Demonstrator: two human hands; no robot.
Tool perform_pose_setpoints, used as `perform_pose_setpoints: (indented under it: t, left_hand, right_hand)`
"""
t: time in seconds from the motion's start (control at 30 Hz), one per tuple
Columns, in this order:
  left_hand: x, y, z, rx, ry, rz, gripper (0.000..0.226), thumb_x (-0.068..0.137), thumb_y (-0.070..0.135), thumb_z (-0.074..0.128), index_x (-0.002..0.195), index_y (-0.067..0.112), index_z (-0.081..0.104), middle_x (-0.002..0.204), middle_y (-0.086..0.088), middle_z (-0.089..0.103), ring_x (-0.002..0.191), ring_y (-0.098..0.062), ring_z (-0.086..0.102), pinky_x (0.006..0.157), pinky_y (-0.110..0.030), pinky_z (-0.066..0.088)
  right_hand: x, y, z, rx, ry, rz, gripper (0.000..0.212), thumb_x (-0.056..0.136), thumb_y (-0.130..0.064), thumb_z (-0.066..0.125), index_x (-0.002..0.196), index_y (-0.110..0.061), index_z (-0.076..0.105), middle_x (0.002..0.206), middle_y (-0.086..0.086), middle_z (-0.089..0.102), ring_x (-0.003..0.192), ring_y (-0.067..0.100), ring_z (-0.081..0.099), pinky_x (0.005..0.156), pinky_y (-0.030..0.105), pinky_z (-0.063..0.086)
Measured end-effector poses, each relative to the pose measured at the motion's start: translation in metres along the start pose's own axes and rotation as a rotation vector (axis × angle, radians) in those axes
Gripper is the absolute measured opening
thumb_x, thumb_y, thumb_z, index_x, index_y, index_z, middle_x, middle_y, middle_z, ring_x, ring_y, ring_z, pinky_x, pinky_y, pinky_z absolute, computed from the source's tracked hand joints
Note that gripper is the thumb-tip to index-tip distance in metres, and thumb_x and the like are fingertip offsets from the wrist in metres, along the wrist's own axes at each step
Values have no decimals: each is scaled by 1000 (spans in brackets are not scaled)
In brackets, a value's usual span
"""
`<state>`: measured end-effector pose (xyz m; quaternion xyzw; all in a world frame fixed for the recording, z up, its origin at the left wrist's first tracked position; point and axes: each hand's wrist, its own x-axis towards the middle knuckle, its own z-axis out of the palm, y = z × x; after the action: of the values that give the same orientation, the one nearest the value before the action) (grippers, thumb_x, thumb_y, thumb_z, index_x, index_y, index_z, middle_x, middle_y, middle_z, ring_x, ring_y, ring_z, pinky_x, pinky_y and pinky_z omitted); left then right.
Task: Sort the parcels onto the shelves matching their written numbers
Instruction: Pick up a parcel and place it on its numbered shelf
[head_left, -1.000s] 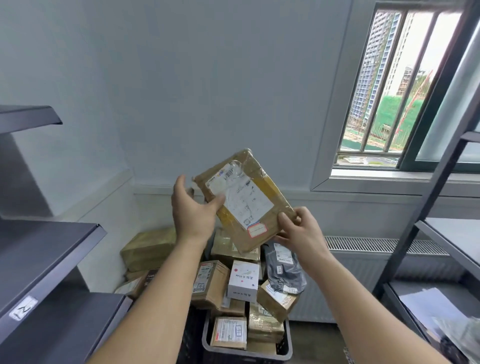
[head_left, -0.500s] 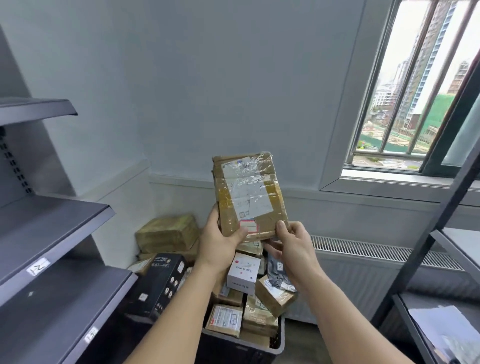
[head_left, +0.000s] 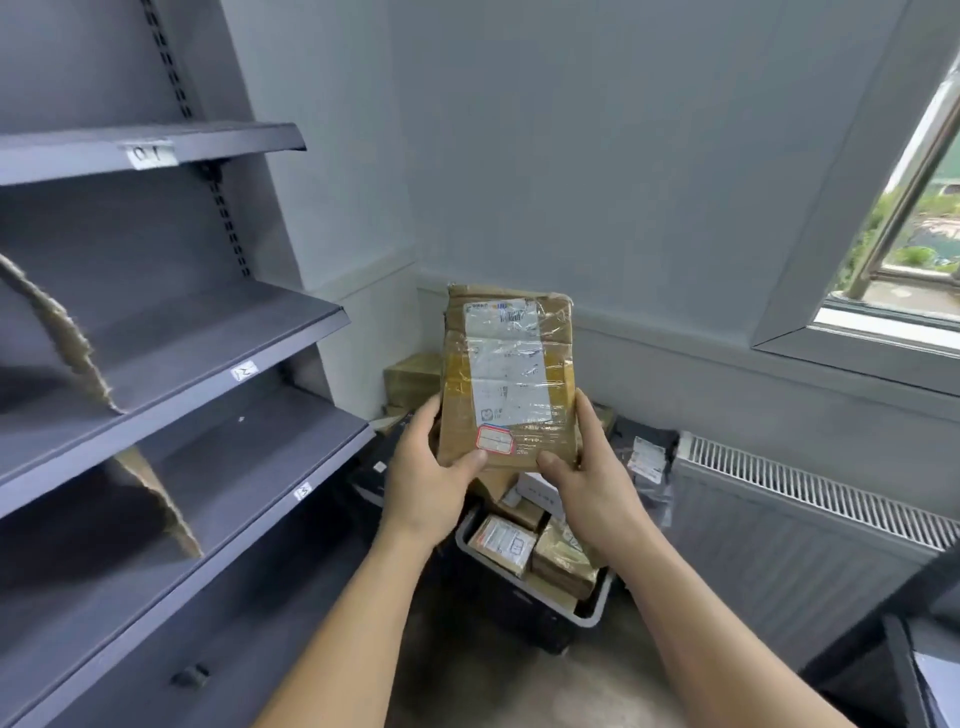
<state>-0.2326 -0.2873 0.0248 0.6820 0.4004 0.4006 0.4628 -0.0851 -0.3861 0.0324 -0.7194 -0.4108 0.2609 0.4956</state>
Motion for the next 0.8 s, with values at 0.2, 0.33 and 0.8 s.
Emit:
perform_pose_setpoints:
  t: [0.2, 0.33, 0.8]
  left_hand:
    - [-43, -3, -44, 35, 87, -16, 64, 83, 9, 78, 133, 40, 53, 127, 17, 60, 106, 19, 53, 75, -5, 49]
    - [-76, -9, -79, 59, 170, -19, 70, 81, 9, 80, 123, 56, 50, 125, 18, 61, 111, 10, 56, 86, -15, 49]
    - [-221, -36, -214, 58, 499, -201, 75, 81, 2, 77, 130, 53, 53, 122, 11, 63, 107, -1, 63, 93, -31, 55]
  right_hand:
    - [-23, -14, 32, -31, -142, -92, 76, 99, -11, 59, 149, -52, 19, 133, -21, 60, 121, 7, 60, 105, 40, 49]
    - [-45, -24, 62, -40, -234, -140, 84, 96, -14, 63, 154, -49, 12, 134, -24, 59, 123, 5, 57, 108, 41, 47]
    - [-149, -59, 193, 17, -571, -271, 84, 93, -8, 64, 153, -48, 21, 124, -37, 59, 117, -11, 55, 102, 24, 45]
